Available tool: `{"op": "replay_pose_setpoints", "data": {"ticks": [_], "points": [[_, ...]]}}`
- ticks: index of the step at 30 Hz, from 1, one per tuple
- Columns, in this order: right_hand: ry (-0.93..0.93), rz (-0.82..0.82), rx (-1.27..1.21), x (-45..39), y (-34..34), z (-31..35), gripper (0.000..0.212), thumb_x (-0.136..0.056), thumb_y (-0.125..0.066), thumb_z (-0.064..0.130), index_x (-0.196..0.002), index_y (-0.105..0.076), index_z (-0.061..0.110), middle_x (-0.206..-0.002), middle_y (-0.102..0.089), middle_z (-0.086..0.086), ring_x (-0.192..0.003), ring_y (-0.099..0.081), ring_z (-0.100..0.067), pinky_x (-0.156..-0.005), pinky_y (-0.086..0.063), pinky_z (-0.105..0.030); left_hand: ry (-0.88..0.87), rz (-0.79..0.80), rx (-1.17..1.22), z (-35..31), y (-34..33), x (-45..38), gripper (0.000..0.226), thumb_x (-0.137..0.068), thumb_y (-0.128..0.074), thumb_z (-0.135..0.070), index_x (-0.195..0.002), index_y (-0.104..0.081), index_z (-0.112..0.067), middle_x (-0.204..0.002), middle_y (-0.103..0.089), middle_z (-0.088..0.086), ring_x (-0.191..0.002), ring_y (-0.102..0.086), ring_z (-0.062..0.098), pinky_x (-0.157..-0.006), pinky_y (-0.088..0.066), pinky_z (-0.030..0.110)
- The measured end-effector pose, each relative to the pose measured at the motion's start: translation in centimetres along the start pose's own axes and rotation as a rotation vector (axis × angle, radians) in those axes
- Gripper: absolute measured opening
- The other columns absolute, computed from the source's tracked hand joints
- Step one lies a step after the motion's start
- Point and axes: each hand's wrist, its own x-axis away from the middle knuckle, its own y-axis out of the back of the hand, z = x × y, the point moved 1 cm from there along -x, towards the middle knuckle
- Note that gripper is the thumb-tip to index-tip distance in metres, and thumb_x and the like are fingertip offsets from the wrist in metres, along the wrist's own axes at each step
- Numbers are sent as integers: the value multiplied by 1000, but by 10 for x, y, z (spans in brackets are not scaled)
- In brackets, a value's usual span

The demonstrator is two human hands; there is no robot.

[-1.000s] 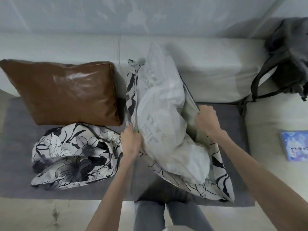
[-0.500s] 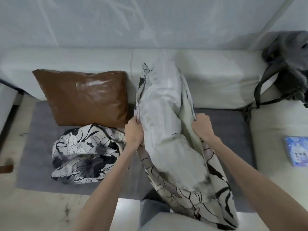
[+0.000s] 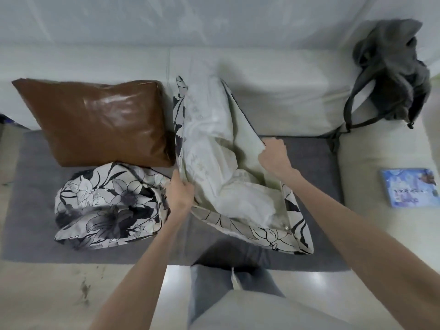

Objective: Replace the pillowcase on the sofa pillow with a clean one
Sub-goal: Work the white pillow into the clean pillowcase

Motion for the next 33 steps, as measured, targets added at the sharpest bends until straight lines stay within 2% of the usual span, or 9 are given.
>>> {"op": "replay_pose_setpoints", "data": {"ticks": [4, 7, 10, 14, 17, 21, 25, 27, 33], "points": [[-146, 62, -23, 20, -38, -52, 17, -71, -42, -1, -66, -38, 15, -83, -53, -14, -79, -51, -35, -64, -36, -31, 107, -27, -41, 32, -31, 11, 45, -89, -39, -3, -134, -41, -4, -114, -58, 26, -106, -56, 42, -77, -43, 44], [-226, 115, 61, 35, -55, -82, 16, -71, -50, 13, -86, -46, 12, -81, -54, -5, -84, -56, -34, -68, -41, -34, 127, -100, -35, 37, -43, 6, 27, -90, -39, -11, -116, -45, -7, -100, -61, 20, -94, -59, 40, -69, -39, 41], [-339, 256, 109, 65, -72, -108, 47, -75, -57, 26, -117, -42, 13, -114, -52, -11, -108, -53, -36, -87, -44, -42, 114, -128, 31, 36, -52, 16, 24, -83, -49, -27, -101, -37, -18, -85, -55, 5, -79, -56, 30, -67, -37, 37], [-367, 432, 172, 116, -78, -136, 31, -83, -54, 18, -108, -37, 10, -114, -55, -17, -101, -56, -37, -82, -44, -40, 160, 131, -1, 53, -83, 75, 52, -82, -57, -23, -123, -25, -19, -112, -60, 17, -96, -60, 39, -80, -50, 48], [-310, 499, 92, 121, -56, -138, 35, -85, -59, 27, -112, -52, 5, -107, -61, -17, -97, -61, -34, -80, -51, -39, 224, 260, 71, 52, -88, 98, 70, -79, -54, -4, -138, -20, -21, -134, -48, 17, -112, -55, 42, -84, -53, 49], [-144, 248, 43, 125, -29, -131, 19, -84, -47, 15, -101, -51, 7, -89, -62, -14, -73, -58, -32, -63, -49, -36, 1, 197, 193, 29, -58, 88, 54, -64, -41, 0, -102, -38, -38, -78, -60, -2, -62, -57, 22, -44, -47, 27], [-147, 493, 100, 149, -40, -130, 20, -87, -46, 11, -107, -46, 9, -94, -61, -13, -80, -60, -31, -68, -50, -36, 38, 277, 64, 29, -48, 109, 30, -75, -36, 5, -92, -49, -16, -76, -55, 9, -57, -52, 26, -46, -48, 38], [-107, 404, 153, 155, -41, -137, 20, -84, -47, 8, -104, -48, 10, -90, -60, -10, -74, -57, -29, -62, -44, -33, 0, 273, 33, 42, -46, 120, 19, -73, -36, 2, -75, -39, -17, -65, -45, 6, -55, -44, 26, -50, -46, 41], [-257, 466, 163, 145, -55, -140, 28, -80, -48, 9, -105, -34, 9, -91, -54, -12, -81, -56, -30, -67, -45, -35, 164, 289, 54, 64, -47, 128, 14, -77, -41, 4, -77, -44, -9, -64, -51, 6, -34, -50, 7, -29, -32, 13]]}}
